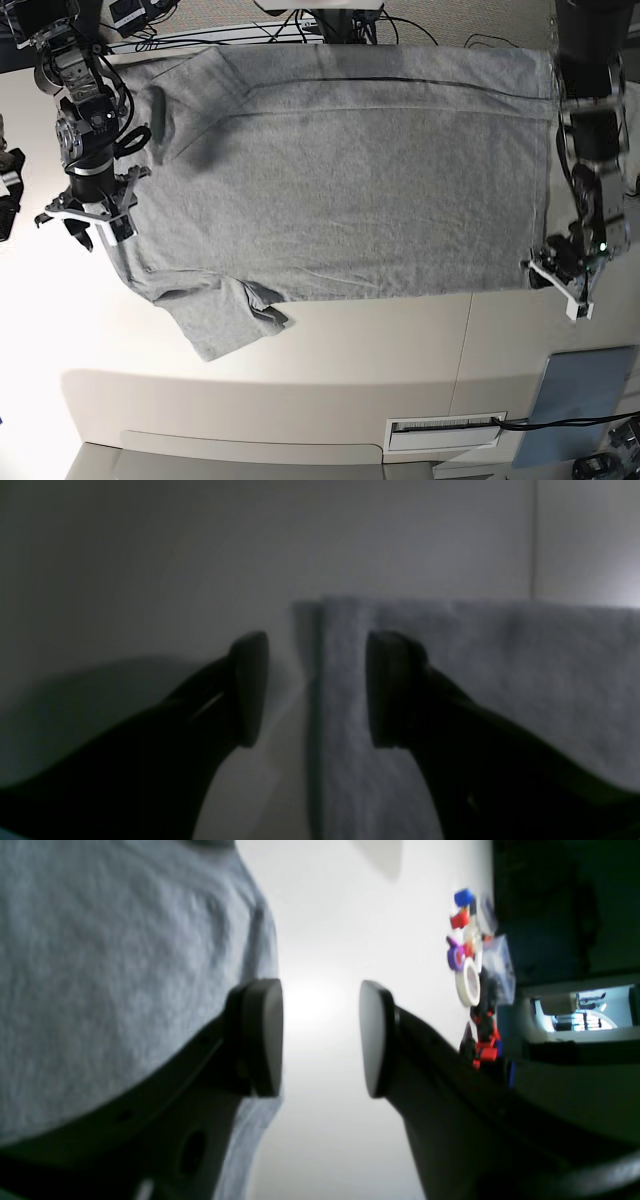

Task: Fold the T-shirt properly
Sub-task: 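Move both grippers to the hem corners and grasp them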

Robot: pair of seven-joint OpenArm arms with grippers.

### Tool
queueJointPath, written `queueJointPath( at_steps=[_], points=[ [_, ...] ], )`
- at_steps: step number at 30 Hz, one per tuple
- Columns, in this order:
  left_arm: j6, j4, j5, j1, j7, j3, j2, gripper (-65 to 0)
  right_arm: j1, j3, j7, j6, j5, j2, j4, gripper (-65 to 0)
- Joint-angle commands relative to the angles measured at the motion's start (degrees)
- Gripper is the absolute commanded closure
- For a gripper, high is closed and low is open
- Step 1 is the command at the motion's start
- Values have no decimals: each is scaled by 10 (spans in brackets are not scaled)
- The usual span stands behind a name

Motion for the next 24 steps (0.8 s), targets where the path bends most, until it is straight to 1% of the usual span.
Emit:
queueJointPath(
  at_steps=[1,4,5,8,11,14,15,16,21,23,24],
  points=[
    [0,-12,3,-29,-9,7,-10,-321,8,5,9,-9,-9,10,8,-247],
    [-4,-81,11,-60,-13,28,-10,-321,8,5,9,-9,-9,10,8,-247],
    [-18,-101,11,-68,-14,31,-10,-321,8,5,9,-9,-10,10,8,-247],
    [-82,-143,-9,-84,-5,32,-10,-321,8,5,9,-9,-10,10,8,-247],
    [-120,-150,-41,-87,7,32,-10,-320,8,5,9,-9,-9,10,8,-247],
    [-145,-150,-71,-87,19,32,-10,-318,8,5,12,-9,-10,10,8,-247],
    [-145,-150,-71,-87,19,32,-10,-304,8,5,16,-9,-10,10,8,-247],
    [-145,-150,-71,-87,19,32,-10,-276,8,5,21,-9,-10,10,8,-247],
    [-145,-150,-71,-87,21,32,-10,-70,13,6,32,-10,-6,10,7,-247],
    [-145,-150,-68,-87,21,32,-10,0,30,6,31,-9,24,9,2,-247],
    [-147,-150,-69,-87,21,32,-10,0,41,6,31,-9,44,9,-8,-247]
  ],
)
